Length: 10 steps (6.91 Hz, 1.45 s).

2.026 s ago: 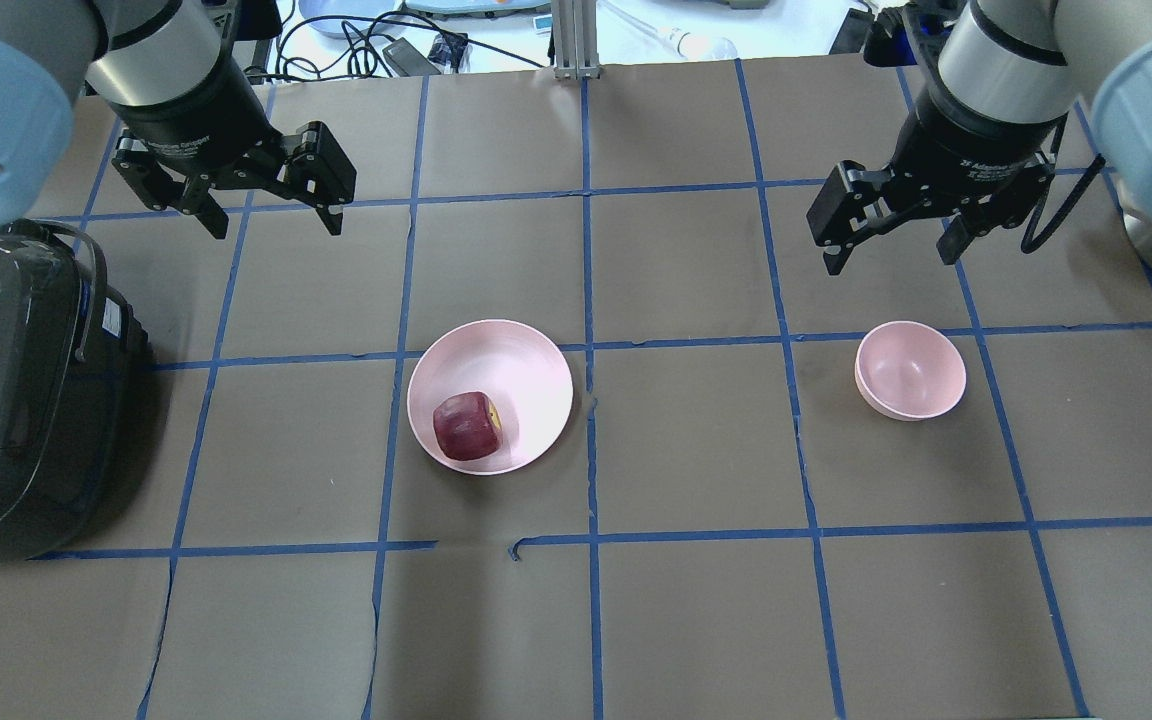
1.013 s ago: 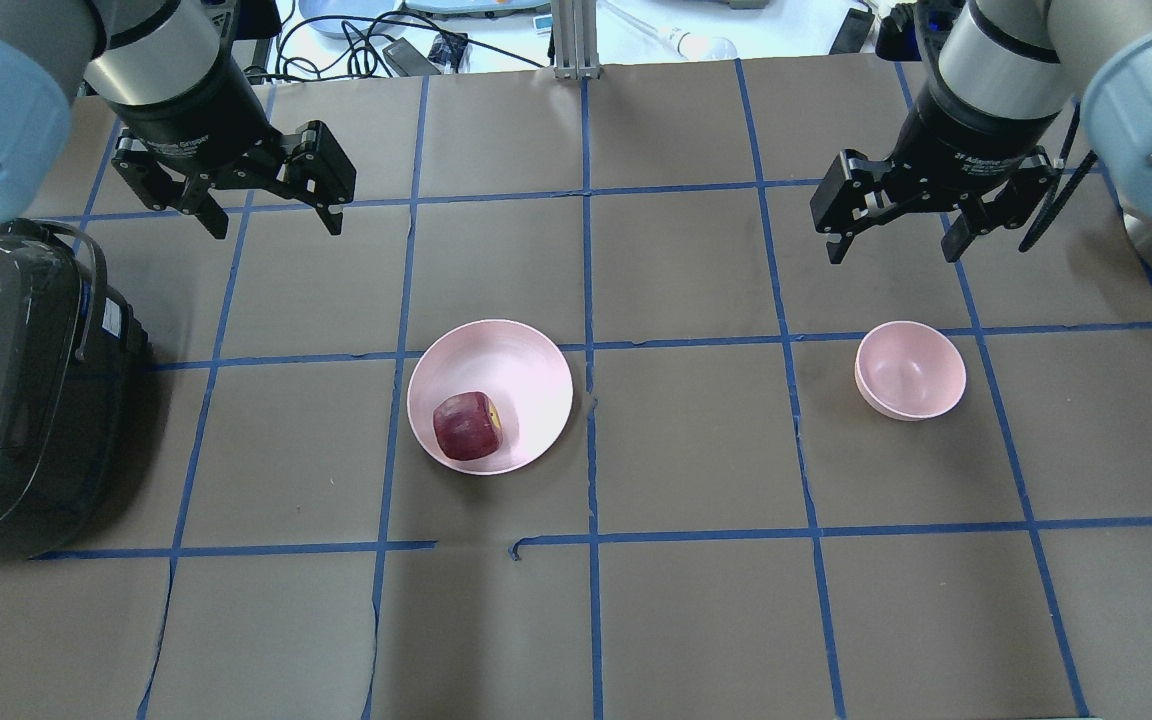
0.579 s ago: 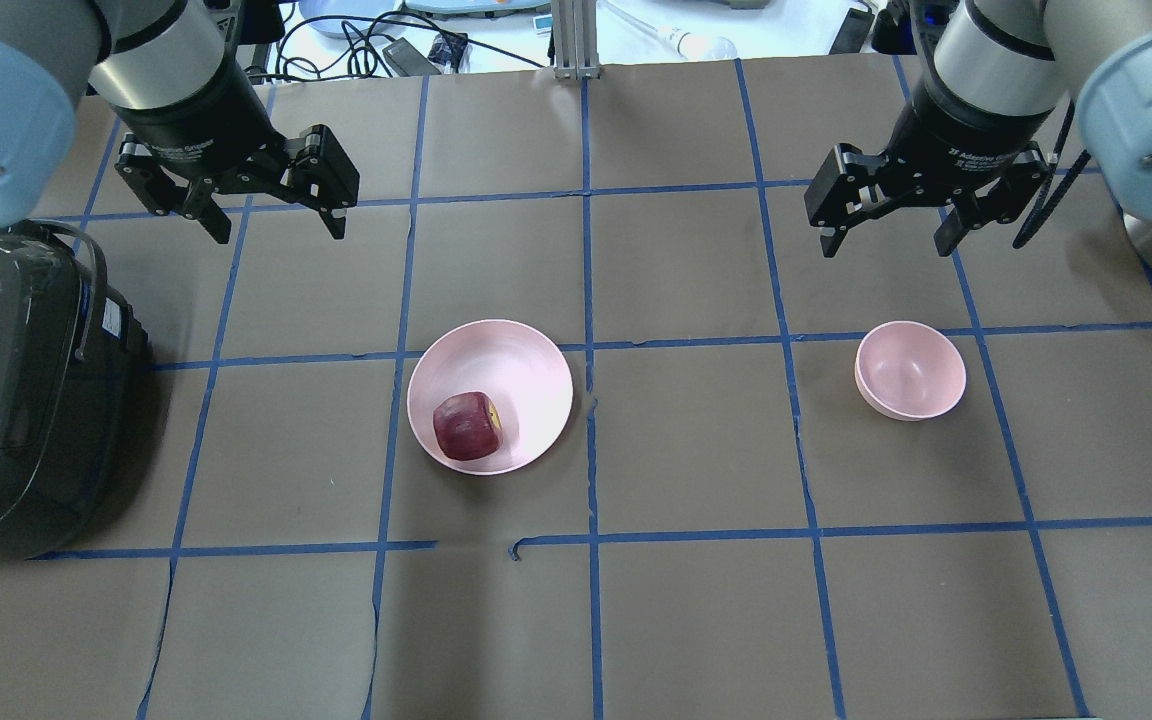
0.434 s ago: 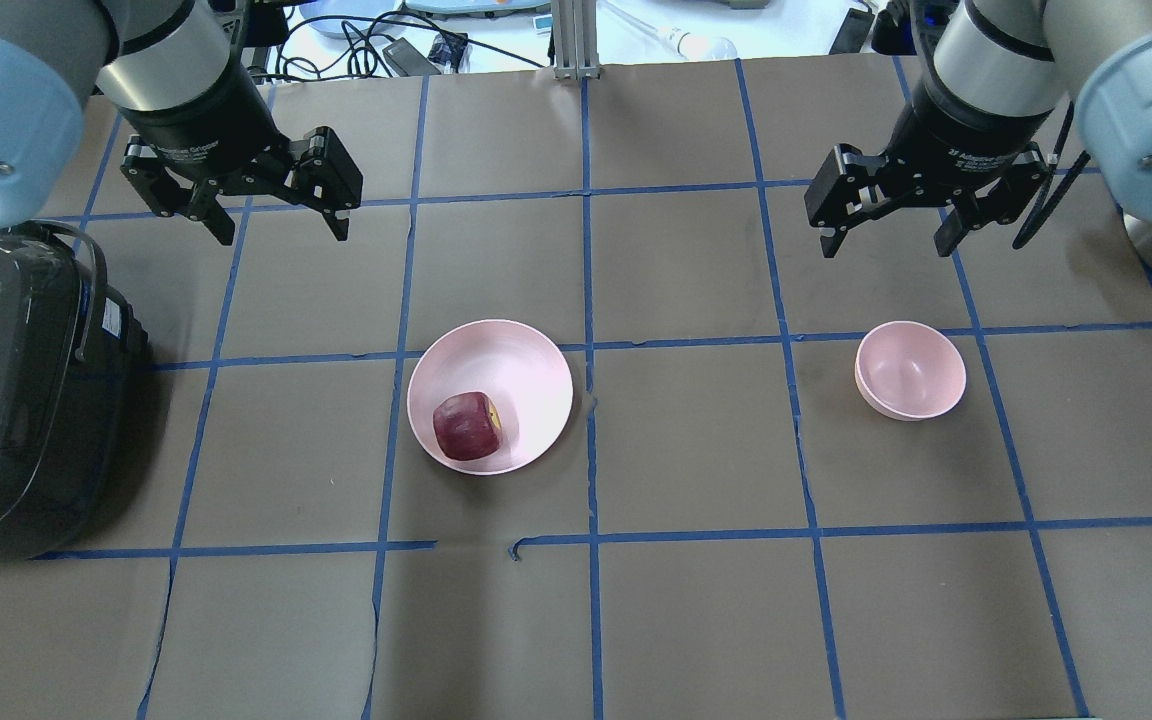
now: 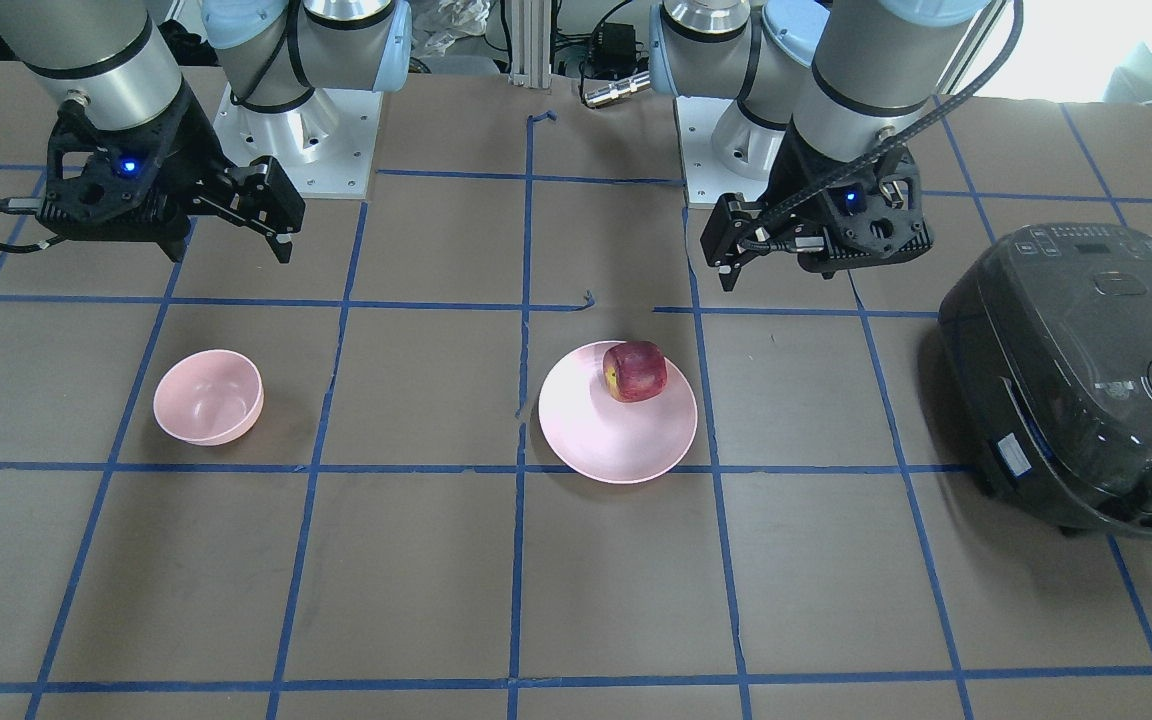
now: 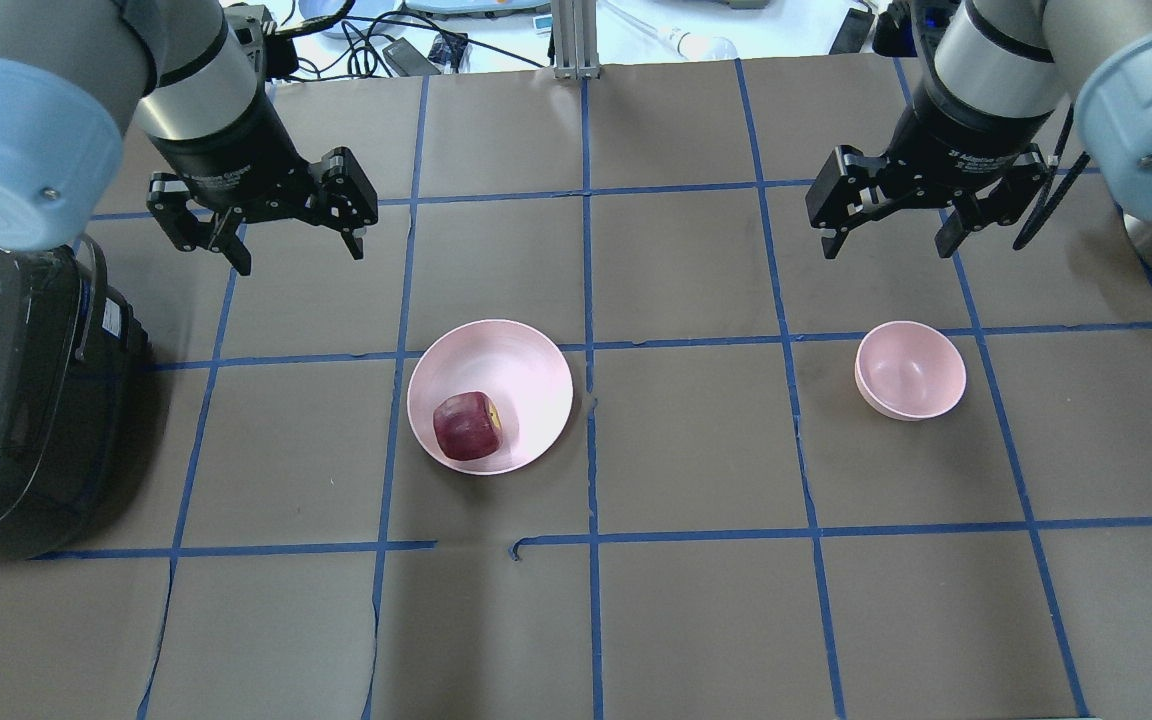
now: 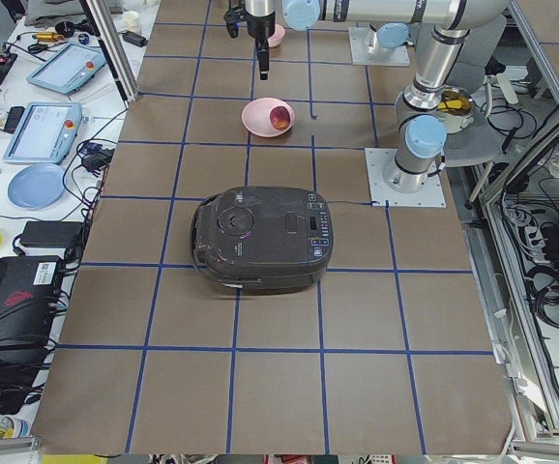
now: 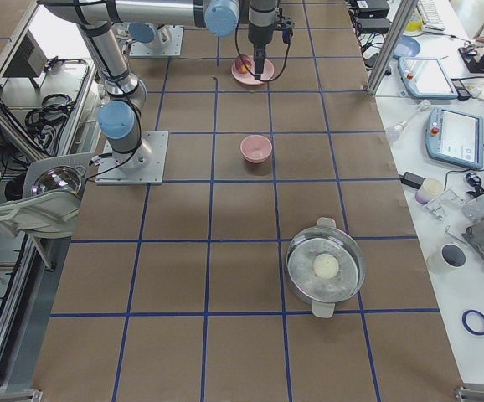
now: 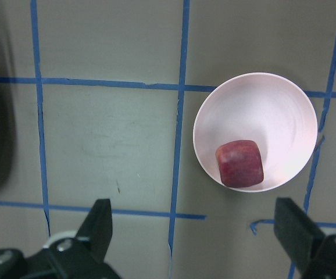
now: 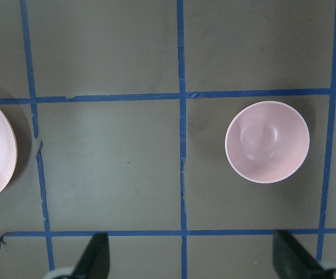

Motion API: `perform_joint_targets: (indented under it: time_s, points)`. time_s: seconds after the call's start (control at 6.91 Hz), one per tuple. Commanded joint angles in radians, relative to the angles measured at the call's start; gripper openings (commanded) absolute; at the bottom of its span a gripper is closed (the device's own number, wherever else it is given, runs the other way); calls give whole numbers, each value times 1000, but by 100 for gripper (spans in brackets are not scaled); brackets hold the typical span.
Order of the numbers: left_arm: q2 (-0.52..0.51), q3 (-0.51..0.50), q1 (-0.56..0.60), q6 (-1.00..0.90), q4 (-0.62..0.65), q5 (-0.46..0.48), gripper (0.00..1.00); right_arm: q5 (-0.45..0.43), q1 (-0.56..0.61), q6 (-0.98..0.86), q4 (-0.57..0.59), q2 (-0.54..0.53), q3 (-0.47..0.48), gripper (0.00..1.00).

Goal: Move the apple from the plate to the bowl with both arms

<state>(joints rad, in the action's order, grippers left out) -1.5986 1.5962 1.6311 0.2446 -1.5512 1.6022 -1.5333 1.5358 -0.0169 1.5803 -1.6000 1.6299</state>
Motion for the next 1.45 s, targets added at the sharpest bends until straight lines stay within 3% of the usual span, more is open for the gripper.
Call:
perform_joint_targets:
  time_s: [0.0,0.29,0.43,0.58,1.16,1.3]
  points:
    - [-4,103,73,127,58,-2,100,-1,1,0,1,0,-1,100]
    - [-32,274,79,136,300,-17,100,4,1,0,3,0,-1,100]
    - [-61,368,79,139,456,-77,100,-5,0,0,3,0,-2,100]
    - [-102,423,79,154,509,-105,100,-2,1,0,3,0,-1,100]
    - [-187,426,85,143,572,-137,100,-33,-19,-14,44,56,4,100]
    - [-199,430,95,139,601,-146,100,-48,-116,-20,56,86,16,100]
